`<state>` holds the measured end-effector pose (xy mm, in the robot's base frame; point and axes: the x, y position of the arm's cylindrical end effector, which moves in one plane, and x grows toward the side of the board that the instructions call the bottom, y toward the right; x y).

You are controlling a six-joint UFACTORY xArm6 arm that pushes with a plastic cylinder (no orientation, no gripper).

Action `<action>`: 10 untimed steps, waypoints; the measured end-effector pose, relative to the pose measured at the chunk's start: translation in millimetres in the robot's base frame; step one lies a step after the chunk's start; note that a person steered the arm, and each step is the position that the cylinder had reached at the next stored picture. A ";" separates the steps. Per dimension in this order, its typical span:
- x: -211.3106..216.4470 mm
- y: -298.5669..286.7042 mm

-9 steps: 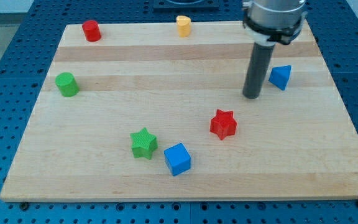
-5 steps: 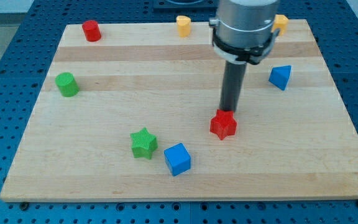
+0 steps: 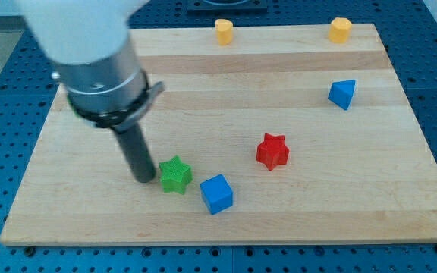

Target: Move green star to the bottom right

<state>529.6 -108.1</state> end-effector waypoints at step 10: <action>28.2 152.0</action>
<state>557.8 44.0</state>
